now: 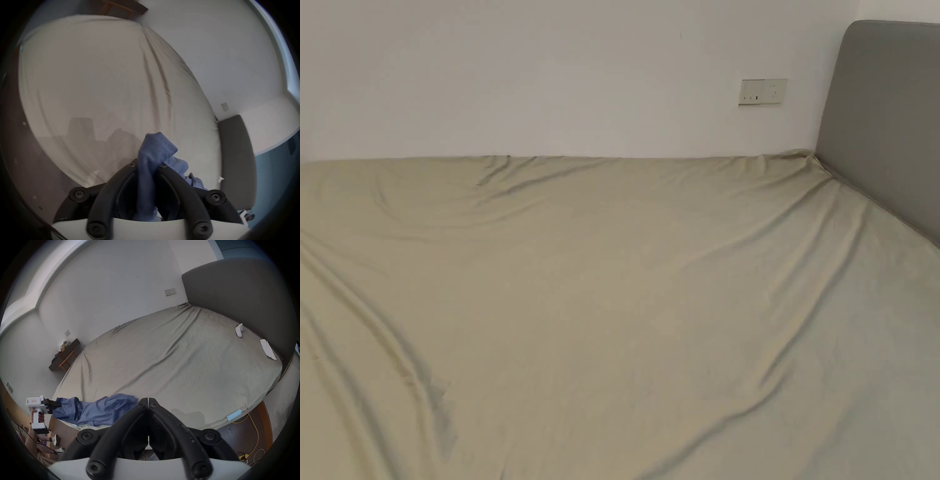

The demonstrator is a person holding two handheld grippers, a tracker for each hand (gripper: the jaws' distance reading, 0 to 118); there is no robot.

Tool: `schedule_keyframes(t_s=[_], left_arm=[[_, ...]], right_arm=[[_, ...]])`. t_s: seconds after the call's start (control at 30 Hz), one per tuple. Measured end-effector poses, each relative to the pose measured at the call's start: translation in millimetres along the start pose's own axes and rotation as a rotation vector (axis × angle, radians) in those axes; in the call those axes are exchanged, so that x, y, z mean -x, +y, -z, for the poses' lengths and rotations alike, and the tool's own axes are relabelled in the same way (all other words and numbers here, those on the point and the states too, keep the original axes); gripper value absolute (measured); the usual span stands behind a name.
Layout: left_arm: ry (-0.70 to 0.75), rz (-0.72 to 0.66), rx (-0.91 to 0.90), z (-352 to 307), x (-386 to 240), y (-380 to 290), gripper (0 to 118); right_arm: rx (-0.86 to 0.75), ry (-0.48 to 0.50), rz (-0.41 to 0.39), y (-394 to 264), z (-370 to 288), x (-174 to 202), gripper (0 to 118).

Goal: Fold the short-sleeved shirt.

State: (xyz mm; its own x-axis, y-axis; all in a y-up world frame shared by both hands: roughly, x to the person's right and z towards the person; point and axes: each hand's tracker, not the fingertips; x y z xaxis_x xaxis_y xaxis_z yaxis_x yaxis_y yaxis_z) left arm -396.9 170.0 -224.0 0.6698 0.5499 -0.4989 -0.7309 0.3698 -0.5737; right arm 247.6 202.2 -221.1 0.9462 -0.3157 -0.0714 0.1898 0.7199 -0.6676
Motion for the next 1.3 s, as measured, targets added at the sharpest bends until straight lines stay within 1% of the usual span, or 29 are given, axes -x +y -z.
schedule_keyframes(t_s=[0.07,0.17,0.23,0.37,0.47,0.53,0.6,0.7,0.8,0.87,0.9,0.93,0.97,1.0,1.03,1.1,1.17,1.2,1.23,1.27,1.3], left_arm=[[-0.012,0.078,0.020,-3.2,-22.5,-5.9,16],[-0.127,0.137,0.071,4.5,-65.2,-24.6,16],[-0.180,0.194,0.116,21.7,-100.1,-40.2,16],[-0.227,0.293,0.245,74.2,-159.6,-74.4,16],[-0.204,0.315,0.356,119.0,-193.9,-102.8,16],[-0.173,0.376,0.398,142.5,-215.7,-122.9,16],[-0.127,0.401,0.413,159.5,-227.7,-133.9,16],[-0.187,0.380,0.426,158.2,-240.0,-142.2,16],[-0.269,0.315,0.463,159.1,-247.3,-142.9,16],[-0.263,0.327,0.463,169.5,-253.2,-147.5,16],[-0.255,0.329,0.464,178.4,-253.3,-150.1,24],[-0.247,0.320,0.471,188.5,-251.6,-152.8,37],[-0.267,0.278,0.497,193.5,-249.2,-155.0,49],[-0.296,0.217,0.526,190.2,-246.6,-155.1,53],[-0.318,0.177,0.527,183.2,-244.6,-154.3,55],[-0.429,0.169,0.520,163.6,-240.5,-149.3,62],[-0.534,0.190,0.523,141.4,-234.3,-139.1,62],[-0.575,0.181,0.499,129.5,-228.6,-133.6,59],[-0.588,0.182,0.466,117.2,-225.0,-127.1,45],[-0.580,0.207,0.438,109.6,-221.2,-121.9,23],[-0.531,0.247,0.402,103.8,-218.5,-118.3,0]], right_arm=[[-0.022,0.003,-0.006,-0.4,-3.1,0.0,1],[-0.044,0.005,-0.015,-0.6,-4.9,0.1,1],[-0.039,0.016,-0.006,0.9,-4.3,-1.3,1],[-0.041,0.015,0.019,-1.8,-6.9,-7.2,1],[-0.040,-0.003,0.035,-5.3,-11.0,-15.8,1],[-0.044,-0.018,0.058,-6.7,-14.0,-23.5,1],[-0.041,-0.035,0.086,-7.8,-14.6,-31.8,1],[-0.039,-0.052,0.101,-8.5,-15.2,-37.0,1],[-0.024,-0.049,0.113,-7.4,-8.2,-35.6,1],[-0.010,-0.040,0.117,-7.4,-0.3,-32.2,1],[-0.003,-0.033,0.113,-7.4,2.6,-29.3,1],[0.001,-0.019,0.109,-7.5,4.5,-26.0,1],[0.004,-0.001,0.106,-7.4,5.5,-23.6,1],[0.007,0.019,0.101,-7.3,5.2,-20.5,1],[0.006,0.027,0.098,-7.2,4.5,-19.1,1],[0.009,0.038,0.089,-6.2,4.7,-18.6,1],[0.013,0.033,0.076,-4.6,6.4,-19.6,1],[0.013,0.023,0.071,-4.3,7.6,-20.2,1],[0.013,0.013,0.073,-4.5,8.0,-21.1,1],[0.012,0.009,0.080,-5.5,8.0,-22.6,1],[0.012,0.009,0.092,-6.4,8.0,-24.5,1]])
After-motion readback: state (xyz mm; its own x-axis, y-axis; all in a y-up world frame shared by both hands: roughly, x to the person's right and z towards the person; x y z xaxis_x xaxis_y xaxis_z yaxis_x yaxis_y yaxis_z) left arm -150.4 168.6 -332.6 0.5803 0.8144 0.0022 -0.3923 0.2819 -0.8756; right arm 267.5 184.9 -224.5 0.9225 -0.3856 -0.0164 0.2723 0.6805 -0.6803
